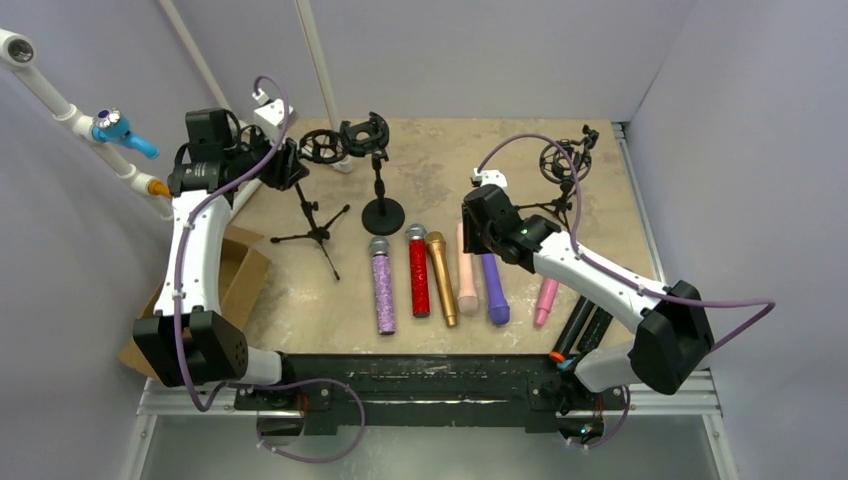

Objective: Attach the microphones to the stand

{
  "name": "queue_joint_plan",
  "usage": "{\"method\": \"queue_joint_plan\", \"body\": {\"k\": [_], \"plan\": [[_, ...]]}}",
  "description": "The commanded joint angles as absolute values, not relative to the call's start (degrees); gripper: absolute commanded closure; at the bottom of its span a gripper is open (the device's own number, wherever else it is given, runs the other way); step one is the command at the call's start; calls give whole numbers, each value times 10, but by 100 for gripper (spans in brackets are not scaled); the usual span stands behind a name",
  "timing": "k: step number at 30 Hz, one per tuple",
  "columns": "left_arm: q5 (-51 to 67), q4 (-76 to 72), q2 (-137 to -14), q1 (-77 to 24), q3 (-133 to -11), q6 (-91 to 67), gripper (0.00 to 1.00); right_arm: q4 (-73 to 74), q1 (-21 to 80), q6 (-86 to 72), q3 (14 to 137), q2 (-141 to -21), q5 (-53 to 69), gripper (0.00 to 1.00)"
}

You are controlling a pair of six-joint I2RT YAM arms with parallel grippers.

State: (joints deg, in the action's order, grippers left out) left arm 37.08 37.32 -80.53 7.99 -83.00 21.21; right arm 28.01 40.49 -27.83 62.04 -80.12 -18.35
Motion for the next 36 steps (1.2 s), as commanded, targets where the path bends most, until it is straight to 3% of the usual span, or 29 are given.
{"method": "queue_joint_plan", "body": {"k": [1,10,14,21,28,36], "plan": [[483,420,-782,97,-845,334,100,270,406,-274,614,-781,-188,60],[591,469,-823,106,-862,466,100,260,406,-271,646,-793,-186,59],[621,504,-844,106,-879,531,100,240,406,-242,722,-825,-168,45],[605,588,-871,112,-912,613,100,229,431,-194,911,-951,-142,32],[632,676,-884,155,-935,674,100,229,450,-163,1052,-1069,-135,30],[623,732,-890,172,-931,731,100,221,459,-156,1132,-1134,-106,30]]}}
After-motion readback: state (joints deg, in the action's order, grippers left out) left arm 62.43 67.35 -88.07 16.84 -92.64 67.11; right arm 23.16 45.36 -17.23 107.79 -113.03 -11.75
